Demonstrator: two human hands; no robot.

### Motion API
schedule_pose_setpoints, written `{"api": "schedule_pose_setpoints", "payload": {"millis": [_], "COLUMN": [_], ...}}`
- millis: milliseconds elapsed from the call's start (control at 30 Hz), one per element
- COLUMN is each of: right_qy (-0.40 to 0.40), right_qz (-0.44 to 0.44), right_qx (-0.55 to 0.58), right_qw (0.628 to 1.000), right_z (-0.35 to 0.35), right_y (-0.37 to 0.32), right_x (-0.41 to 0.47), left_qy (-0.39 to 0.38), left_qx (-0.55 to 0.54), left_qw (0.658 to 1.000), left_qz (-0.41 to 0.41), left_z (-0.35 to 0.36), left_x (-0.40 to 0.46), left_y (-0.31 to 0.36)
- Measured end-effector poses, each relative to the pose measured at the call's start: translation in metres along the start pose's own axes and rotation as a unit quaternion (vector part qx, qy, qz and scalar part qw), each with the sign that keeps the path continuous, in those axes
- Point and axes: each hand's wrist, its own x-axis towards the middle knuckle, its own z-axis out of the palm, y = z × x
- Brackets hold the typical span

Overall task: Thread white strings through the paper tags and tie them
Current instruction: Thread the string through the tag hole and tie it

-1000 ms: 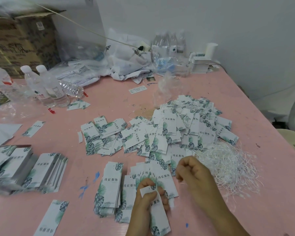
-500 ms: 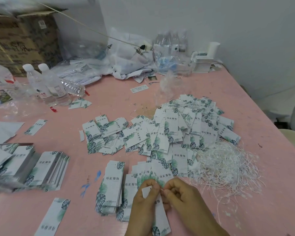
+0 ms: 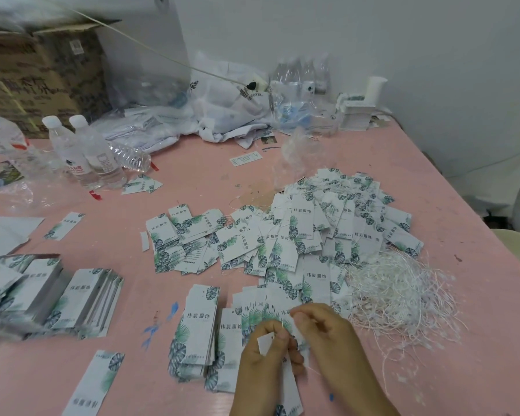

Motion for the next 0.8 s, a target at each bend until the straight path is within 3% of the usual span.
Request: {"api": "schedule_pose_setpoints", "payload": {"millis": [100,167,800], "right_qy": [-0.018,-0.001,0.019], "right_qz": [0.086,0.099,0.118], "right_qx": [0.141,0.176,0.271], "right_qw": [0.986,0.979,0.955], "right_z": [0.012,0.016,0.022], "right_y": [-0.013,-0.017,-0.008], "right_x": [0.0,0.0,-0.002], "left_qy": [0.001,-0.003,0.015], "left_qx": [0.029,0.039,0.073], "left_qw": [1.0,0.999,0.997], "left_qz": [0.013,0.014,-0.011], "left_z": [0.0,0.0,0.0], "left_x": [-0.002,-0.003,-0.007], "left_y": [-0.001,0.0,0.003]}}
